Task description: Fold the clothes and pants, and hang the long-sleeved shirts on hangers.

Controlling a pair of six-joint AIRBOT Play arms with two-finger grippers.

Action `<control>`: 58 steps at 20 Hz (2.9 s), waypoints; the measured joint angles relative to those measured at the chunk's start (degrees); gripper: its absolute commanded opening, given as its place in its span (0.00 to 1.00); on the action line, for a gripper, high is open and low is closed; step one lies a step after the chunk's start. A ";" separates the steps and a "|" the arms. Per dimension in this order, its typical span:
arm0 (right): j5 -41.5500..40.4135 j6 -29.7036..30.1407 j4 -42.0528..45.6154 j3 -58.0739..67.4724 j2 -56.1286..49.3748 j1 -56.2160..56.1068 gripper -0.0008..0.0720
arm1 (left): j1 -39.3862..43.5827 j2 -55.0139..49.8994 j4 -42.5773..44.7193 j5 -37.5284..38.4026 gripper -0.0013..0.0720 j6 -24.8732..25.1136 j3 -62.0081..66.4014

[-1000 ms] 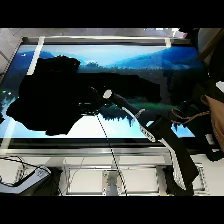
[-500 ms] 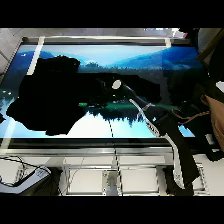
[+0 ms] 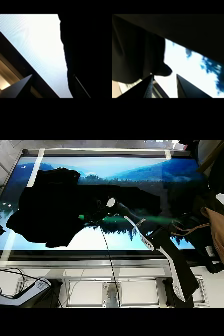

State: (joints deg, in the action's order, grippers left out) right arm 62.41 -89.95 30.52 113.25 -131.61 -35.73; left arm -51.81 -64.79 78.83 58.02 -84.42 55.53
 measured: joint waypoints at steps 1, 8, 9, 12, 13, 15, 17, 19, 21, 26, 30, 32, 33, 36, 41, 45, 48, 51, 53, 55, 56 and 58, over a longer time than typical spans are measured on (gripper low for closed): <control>-0.94 -0.11 -0.76 0.00 -0.17 -0.39 0.46 | 0.00 0.00 0.00 0.00 0.78 -0.02 0.00; -4.13 0.22 -4.28 1.90 -0.35 -1.49 0.02 | 0.00 0.00 -0.02 0.02 0.78 0.00 0.00; -2.84 0.50 -4.13 2.60 0.13 -0.94 0.02 | 0.00 0.00 -0.22 0.02 0.79 0.00 0.00; 3.61 1.25 1.40 3.72 3.74 2.47 0.02 | 0.00 0.00 -2.49 0.00 0.78 0.00 0.00; 7.23 1.38 4.48 3.93 5.62 4.00 0.02 | 0.00 0.00 -3.61 -0.04 0.78 0.00 0.00; 15.93 1.60 11.82 4.17 10.40 7.67 0.02 | 0.00 0.00 -5.70 -0.13 0.78 -0.02 0.00; 23.91 1.70 19.08 4.31 15.87 11.54 0.02 | 0.00 0.04 -7.45 -0.04 0.78 -0.02 0.00; 31.82 1.92 26.21 4.33 21.40 15.37 0.02 | 0.00 0.15 -8.76 0.59 0.78 0.00 0.00; 36.44 2.08 33.70 4.22 27.26 19.23 0.02 | 0.00 0.55 -9.46 2.32 0.78 1.14 -0.07; 41.53 2.23 48.17 3.54 39.47 28.30 0.02 | -0.07 2.03 -9.49 5.33 0.78 3.98 -0.11; 42.49 2.25 52.83 -3.65 43.95 33.92 0.02 | -0.07 2.36 -9.46 5.90 0.78 4.76 -0.26; 41.40 2.23 53.77 -10.54 44.65 35.95 0.02 | -0.04 2.40 -9.66 5.97 0.78 4.81 -1.46; 39.82 2.23 54.07 -13.97 44.78 36.61 0.02 | 0.00 2.43 -10.05 5.95 0.78 4.83 -2.60; 31.06 1.01 54.90 -22.93 44.72 37.90 0.49 | 0.00 2.43 -12.22 5.55 0.78 4.92 -8.59; 18.10 -1.79 55.56 -23.91 45.29 39.32 0.68 | 0.04 2.45 -23.85 -0.07 0.78 8.57 -18.64; 17.53 -1.70 56.81 -16.06 48.17 43.50 0.68 | 0.31 2.45 -28.59 -4.52 0.77 10.54 -22.69; 19.71 -0.81 57.16 -10.78 51.84 47.54 0.68 | 2.14 1.51 -30.08 -7.21 0.77 10.97 -23.82; 21.68 0.33 57.33 -8.33 56.11 50.84 0.68 | 5.68 -1.05 -32.61 -11.19 0.77 11.21 -24.26; 22.88 1.14 57.40 -7.63 58.69 53.00 0.68 | 7.89 -2.93 -34.56 -13.73 0.63 11.26 -24.35; 24.59 2.23 57.53 -7.19 60.87 55.21 0.68 | 9.31 -4.61 -35.60 -15.39 0.22 11.37 -24.41; 25.59 2.58 57.61 -7.13 61.48 56.17 0.68 | 9.73 -5.18 -35.63 -16.04 0.04 11.37 -24.48; 28.15 3.17 57.75 -6.97 62.38 57.94 0.68 | 10.19 -5.66 -36.06 -17.20 0.05 11.39 -24.44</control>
State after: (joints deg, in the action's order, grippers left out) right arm 90.56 -86.78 88.27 106.28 -69.23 22.22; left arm -41.63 -70.46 42.76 40.82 -73.03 31.09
